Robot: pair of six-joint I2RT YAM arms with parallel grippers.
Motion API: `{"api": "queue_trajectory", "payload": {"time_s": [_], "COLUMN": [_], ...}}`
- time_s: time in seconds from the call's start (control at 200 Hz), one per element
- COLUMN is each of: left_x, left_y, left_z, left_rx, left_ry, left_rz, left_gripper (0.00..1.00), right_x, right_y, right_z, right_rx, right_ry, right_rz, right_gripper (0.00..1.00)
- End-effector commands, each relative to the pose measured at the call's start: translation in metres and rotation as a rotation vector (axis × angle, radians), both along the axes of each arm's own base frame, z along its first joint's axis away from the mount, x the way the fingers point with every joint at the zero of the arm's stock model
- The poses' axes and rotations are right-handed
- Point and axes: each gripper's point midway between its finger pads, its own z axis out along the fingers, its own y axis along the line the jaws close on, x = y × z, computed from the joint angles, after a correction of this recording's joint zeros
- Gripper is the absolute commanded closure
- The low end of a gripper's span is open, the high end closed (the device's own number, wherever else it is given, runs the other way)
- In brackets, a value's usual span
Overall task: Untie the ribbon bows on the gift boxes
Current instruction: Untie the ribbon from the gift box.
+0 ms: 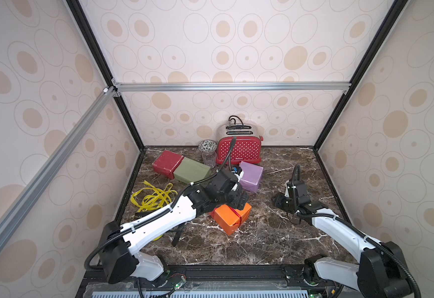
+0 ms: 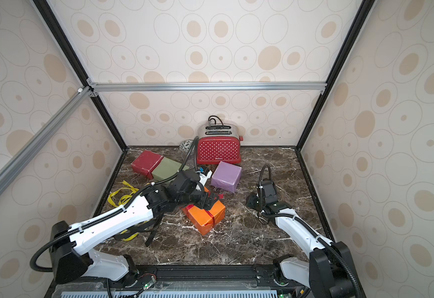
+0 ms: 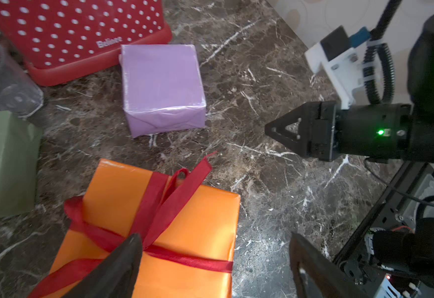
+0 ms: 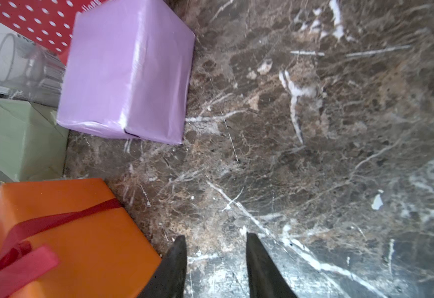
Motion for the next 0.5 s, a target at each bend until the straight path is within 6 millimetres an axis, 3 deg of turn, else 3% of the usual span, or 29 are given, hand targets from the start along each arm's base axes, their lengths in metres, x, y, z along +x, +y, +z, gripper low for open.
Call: {"api": "queue_trajectory", "payload": {"time_s": [0.0, 0.18, 0.381, 0.496], "left_x": [-0.014, -0.005, 0.01, 0.021], "left_y": [-0.002, -0.015, -0.031, -0.039], "left_z": [-0.007, -0.021, -0.052, -0.064], "left_rx": [0.159, 0.32, 0.46, 0.51], "left_ry": [0.031, 0.06, 0.112, 0.119], "left_rz": [-0.151, -0.263, -0.341, -0.344], "left_gripper": [0.12, 0.22, 0.42, 0.43], "right_x": [0.015, 0.018, 0.017, 0.017], "right_y": [0.006, 0.01, 0.011, 0.013], "right_z": [0.008, -0.014, -0.013, -0.013], "right_rx": [0.06, 0.095, 0.097, 0.099], "right_ry": [-0.101, -0.074, -0.07, -0.067], "right_rz": [-0.014, -0.027, -0.02, -0.015], "right_gripper": [0.58, 0.58, 0.58, 0.58]}}
